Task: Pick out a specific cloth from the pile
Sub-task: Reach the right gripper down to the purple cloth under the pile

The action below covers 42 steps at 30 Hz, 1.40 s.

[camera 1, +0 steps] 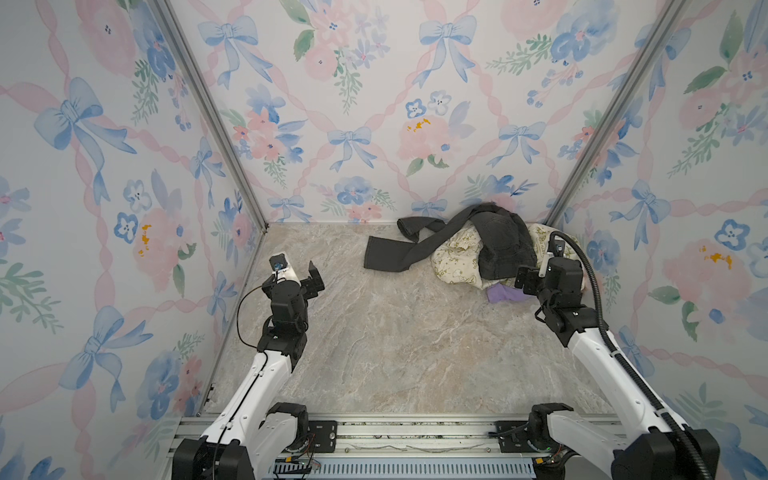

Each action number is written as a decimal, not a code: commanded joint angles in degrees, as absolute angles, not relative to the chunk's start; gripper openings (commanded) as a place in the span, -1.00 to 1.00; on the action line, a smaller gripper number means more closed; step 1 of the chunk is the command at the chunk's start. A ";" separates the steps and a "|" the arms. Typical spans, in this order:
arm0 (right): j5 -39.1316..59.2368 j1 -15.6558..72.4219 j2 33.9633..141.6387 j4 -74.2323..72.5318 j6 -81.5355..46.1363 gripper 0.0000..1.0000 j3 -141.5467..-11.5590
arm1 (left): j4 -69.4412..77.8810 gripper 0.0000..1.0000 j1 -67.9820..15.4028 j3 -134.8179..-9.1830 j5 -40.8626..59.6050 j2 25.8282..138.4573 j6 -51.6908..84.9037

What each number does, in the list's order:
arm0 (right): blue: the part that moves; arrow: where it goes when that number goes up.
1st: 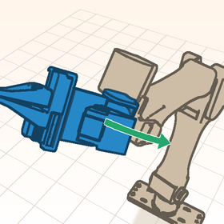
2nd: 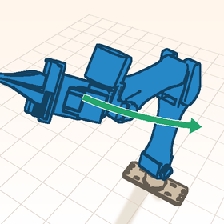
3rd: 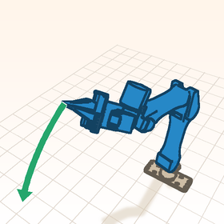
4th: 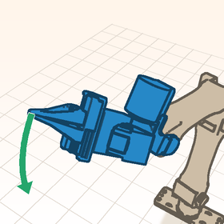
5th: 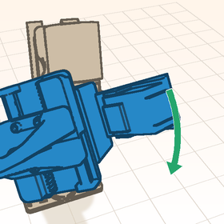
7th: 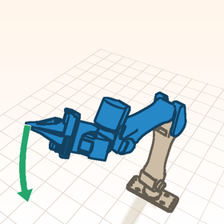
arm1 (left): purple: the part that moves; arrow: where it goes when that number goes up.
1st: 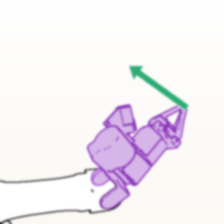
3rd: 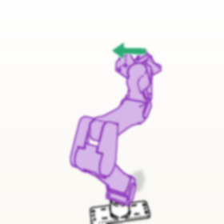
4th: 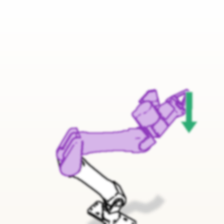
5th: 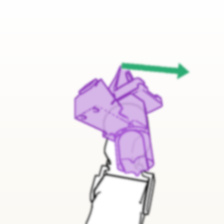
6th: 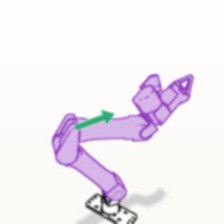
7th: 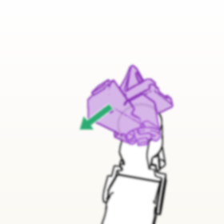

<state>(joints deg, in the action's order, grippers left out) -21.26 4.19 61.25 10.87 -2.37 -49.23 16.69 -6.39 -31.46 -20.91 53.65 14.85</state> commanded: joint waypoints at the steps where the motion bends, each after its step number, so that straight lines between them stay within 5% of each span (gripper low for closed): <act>1: -21.39 1.97 62.28 23.88 -4.20 0.94 -52.81 | 7.71 0.96 -6.50 -34.02 -17.81 50.73 19.31; 10: 1.35 -7.99 63.65 21.61 -21.06 0.95 -52.79 | 3.28 0.96 -6.48 -36.76 -9.25 48.82 21.11; 18: 10.48 -8.80 69.40 14.72 -34.50 0.93 -49.89 | -0.04 0.96 -6.50 -38.41 -6.03 48.81 26.14; 42: 14.35 -8.22 93.86 7.02 -59.96 0.00 -52.02 | -3.92 0.89 -6.73 -44.13 -0.26 53.75 36.44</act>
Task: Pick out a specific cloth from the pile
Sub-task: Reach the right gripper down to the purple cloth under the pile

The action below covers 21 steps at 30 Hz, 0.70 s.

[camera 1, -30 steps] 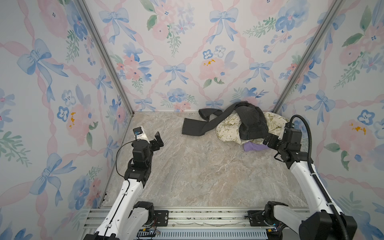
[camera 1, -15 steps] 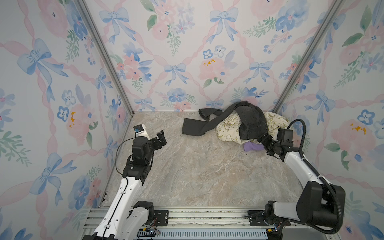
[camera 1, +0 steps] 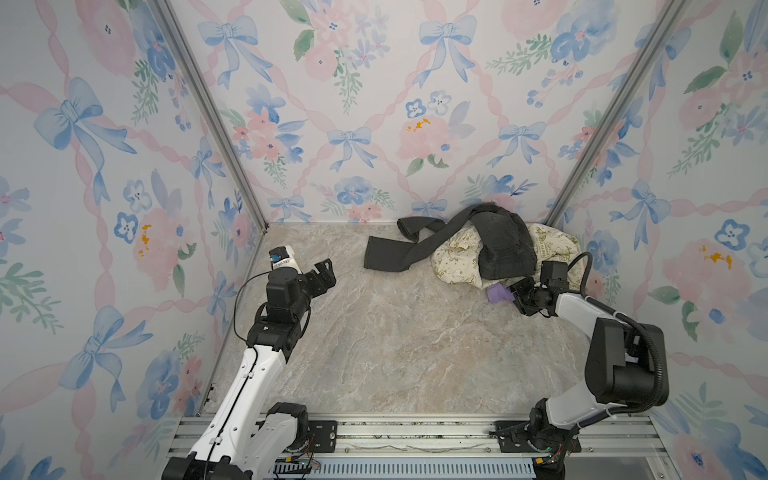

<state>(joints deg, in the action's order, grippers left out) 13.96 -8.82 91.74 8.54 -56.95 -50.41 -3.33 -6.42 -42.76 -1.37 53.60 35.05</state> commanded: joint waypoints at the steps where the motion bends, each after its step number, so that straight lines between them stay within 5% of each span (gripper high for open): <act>1: 14.25 -7.84 94.46 6.54 -60.53 -0.01 -52.12 | -3.97 0.89 -6.71 -44.32 -0.17 53.85 36.47; 9: 12.48 -5.73 100.11 5.56 -61.83 -0.34 -54.91 | -4.48 0.89 -6.84 -45.96 0.24 55.54 36.72; 15: 11.63 -5.74 101.78 5.80 -62.15 -0.88 -56.73 | -4.58 0.89 -6.81 -47.11 -1.23 56.78 37.19; 21: 10.90 -5.60 98.47 7.20 -59.08 -1.00 -58.94 | -4.54 0.83 -7.98 -51.36 -4.36 58.31 35.19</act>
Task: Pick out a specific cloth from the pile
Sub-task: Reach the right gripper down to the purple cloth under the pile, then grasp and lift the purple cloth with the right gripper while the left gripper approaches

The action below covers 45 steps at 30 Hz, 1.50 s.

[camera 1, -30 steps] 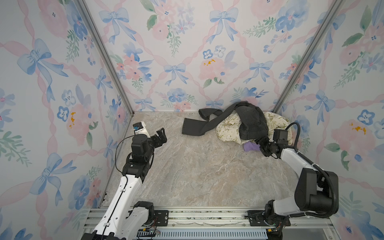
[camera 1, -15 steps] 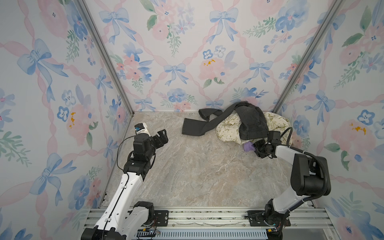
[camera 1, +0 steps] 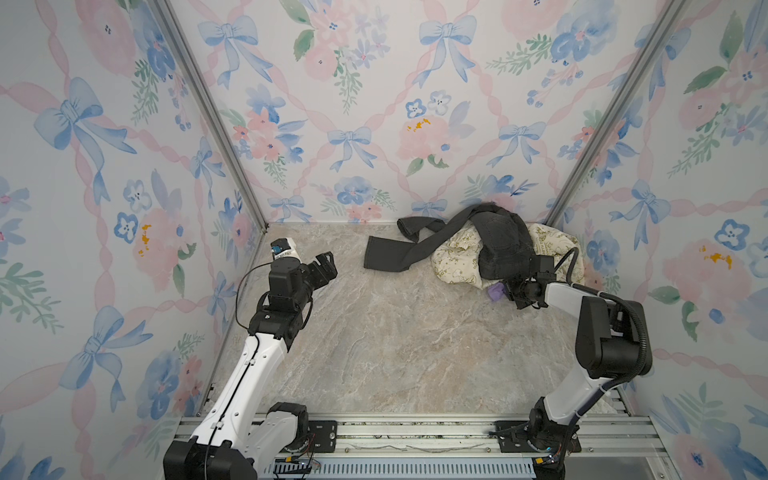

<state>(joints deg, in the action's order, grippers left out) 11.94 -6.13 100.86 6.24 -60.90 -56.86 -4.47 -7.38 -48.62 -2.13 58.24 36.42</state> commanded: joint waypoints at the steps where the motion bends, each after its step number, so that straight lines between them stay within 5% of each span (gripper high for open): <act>1: 10.90 -5.42 97.38 7.88 -58.62 -1.00 -59.45 | -4.57 0.83 -8.07 -52.16 -4.26 58.50 34.71; 14: 1.84 0.55 82.75 16.88 -51.98 -1.00 -65.09 | -3.95 0.84 -17.15 -65.95 1.48 69.52 27.33; 25: 4.33 1.06 80.48 18.13 -43.86 -1.00 -71.56 | 4.79 0.77 -25.99 -68.07 2.97 72.86 21.21; 45: 3.85 6.29 78.18 25.99 -19.27 -1.00 -81.95 | 20.49 0.78 -28.04 -69.51 14.56 81.45 14.42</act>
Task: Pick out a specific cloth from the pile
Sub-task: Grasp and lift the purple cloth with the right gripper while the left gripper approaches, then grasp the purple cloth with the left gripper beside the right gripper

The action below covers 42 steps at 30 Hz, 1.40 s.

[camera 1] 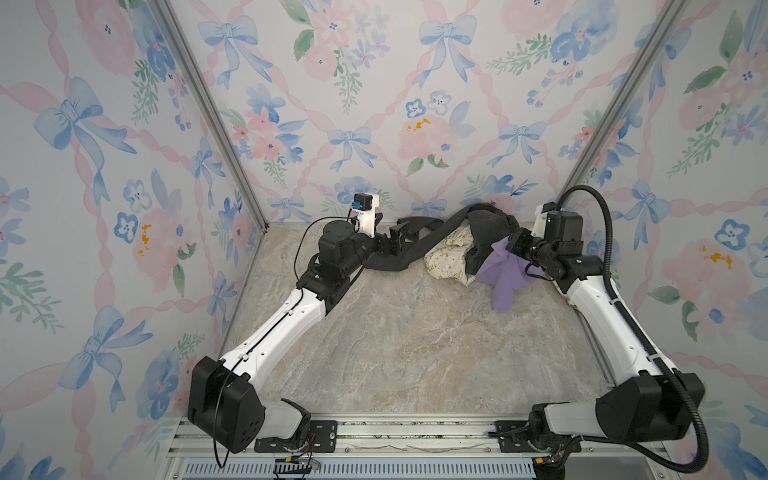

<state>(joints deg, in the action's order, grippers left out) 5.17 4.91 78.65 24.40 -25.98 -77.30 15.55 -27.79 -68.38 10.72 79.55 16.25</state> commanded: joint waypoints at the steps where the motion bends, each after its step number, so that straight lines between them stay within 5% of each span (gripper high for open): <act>1: 3.21 6.70 78.47 27.02 -18.33 -1.00 -82.95 | 21.20 0.78 -28.13 -69.92 15.31 82.68 14.26; 17: -2.71 10.31 75.30 31.34 -13.62 -1.00 -83.88 | 25.07 0.72 -32.99 -80.97 24.91 99.50 8.16; 33: 9.45 10.71 77.11 28.59 -21.10 -1.00 -84.18 | 25.11 0.69 -43.09 -91.78 28.47 111.79 3.52; 42: 12.06 11.71 75.48 28.06 -22.85 -1.00 -83.24 | 25.13 0.22 -43.44 -98.15 32.70 118.98 6.46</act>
<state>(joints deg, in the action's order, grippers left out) 9.54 10.31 78.52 31.40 -22.09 -82.96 24.29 -43.70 -96.55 29.98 117.43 5.50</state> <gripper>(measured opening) 0.045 0.635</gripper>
